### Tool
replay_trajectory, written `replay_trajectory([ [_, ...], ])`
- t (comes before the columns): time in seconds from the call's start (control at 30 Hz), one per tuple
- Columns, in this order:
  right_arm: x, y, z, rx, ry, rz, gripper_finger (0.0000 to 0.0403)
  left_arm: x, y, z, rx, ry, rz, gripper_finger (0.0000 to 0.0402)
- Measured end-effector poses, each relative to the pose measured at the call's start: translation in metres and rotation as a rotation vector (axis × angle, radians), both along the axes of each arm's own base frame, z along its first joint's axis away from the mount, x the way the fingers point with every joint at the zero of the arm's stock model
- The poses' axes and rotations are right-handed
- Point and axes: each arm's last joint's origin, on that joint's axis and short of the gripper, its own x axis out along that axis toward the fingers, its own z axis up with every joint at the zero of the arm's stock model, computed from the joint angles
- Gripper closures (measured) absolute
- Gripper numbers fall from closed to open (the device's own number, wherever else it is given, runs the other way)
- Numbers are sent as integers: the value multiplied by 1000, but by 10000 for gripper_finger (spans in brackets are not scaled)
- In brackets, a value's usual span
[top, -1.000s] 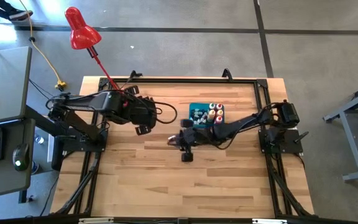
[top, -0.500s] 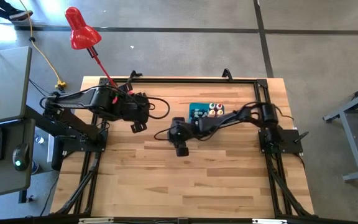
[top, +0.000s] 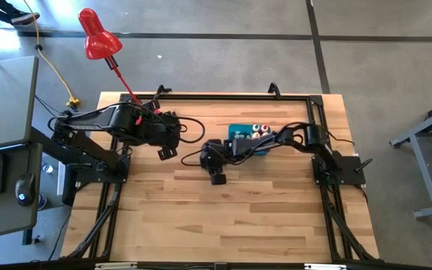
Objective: Pick & Place food coloring
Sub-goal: Put the small white food coloring bottle into the blue bin
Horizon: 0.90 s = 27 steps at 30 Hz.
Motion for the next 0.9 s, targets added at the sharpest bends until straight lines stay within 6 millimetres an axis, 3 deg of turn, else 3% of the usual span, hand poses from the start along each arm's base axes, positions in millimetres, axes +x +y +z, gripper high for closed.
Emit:
replay_trajectory([
  [0.17, 1, -2, 1, 11, -21, -2, 336, 0, 0, 0, 0, 0, 0, 263],
  [0.3, -3, -2, 16, -51, -33, -40, 338, 0, 0, 0, 0, 0, 0, 263],
  [0.37, -8, -4, 38, -85, -61, -65, 338, 0, 0, 0, 0, 0, 0, 263],
  [0.53, -41, -11, 123, -287, -141, -258, 319, 0, 0, 0, 0, 0, 0, 263],
  [0.67, -82, -26, 157, -337, -130, -464, 326, 0, 0, 0, -5, -7, 11, 263],
  [0.77, -108, -42, 148, -243, -107, -557, 333, 0, 0, 0, -13, -18, 27, 263],
  [0.9, -129, -58, 101, -198, -84, -599, 323, 0, 0, 0, -19, -27, 40, 263],
])
